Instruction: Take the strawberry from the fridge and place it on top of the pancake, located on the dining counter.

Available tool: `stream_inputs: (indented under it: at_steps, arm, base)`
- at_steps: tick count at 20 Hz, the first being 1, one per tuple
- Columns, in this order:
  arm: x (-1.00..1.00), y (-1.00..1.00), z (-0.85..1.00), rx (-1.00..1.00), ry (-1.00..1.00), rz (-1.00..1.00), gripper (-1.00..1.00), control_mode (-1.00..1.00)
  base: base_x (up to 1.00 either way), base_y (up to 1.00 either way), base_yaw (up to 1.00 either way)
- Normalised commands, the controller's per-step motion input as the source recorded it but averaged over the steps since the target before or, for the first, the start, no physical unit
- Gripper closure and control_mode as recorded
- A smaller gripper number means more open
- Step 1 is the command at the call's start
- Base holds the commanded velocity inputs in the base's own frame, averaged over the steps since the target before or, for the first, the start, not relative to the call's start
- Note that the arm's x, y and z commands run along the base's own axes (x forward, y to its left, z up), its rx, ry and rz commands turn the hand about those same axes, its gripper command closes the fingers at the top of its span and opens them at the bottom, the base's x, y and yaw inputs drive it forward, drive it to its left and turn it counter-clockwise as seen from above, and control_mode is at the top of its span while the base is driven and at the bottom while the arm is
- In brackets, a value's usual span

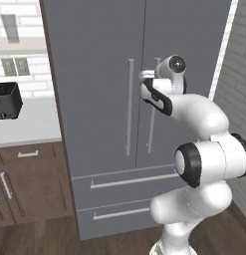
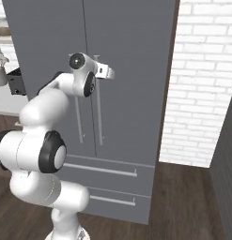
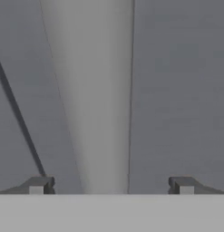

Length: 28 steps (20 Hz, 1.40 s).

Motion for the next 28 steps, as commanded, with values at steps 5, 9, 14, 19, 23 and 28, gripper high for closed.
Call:
stream_inputs:
  at_steps: [5,9,14,19,23,28]
  arm:
    - [0.25,0.00,0.00,0.00,-0.09,0.00,1.00,-1.00]
    - [0.03,-0.11,0.00,0.00,0.01,0.00,1.00,-1.00]
    - [-0.78,-0.40,-0.03,0.00,0.03,0.00,1.00,-1.00]
    - [-1.00,-0.71,-0.09,0.00,0.03,0.00,1.00,-1.00]
    - [-1.00,-0.80,-0.12,0.00,0.10,0.01,1.00,-1.00]
    - [-0.99,-0.94,-0.17,0.00,0.08,0.01,1.00,-1.00]
  base:
    - [0.00,0.00,0.00]
    - [0.00,0.00,0.00]
    - [0.00,0.00,0.00]
    - [0.00,0.00,0.00]
    - [0.00,0.00,0.00]
    - [0.00,0.00,0.00]
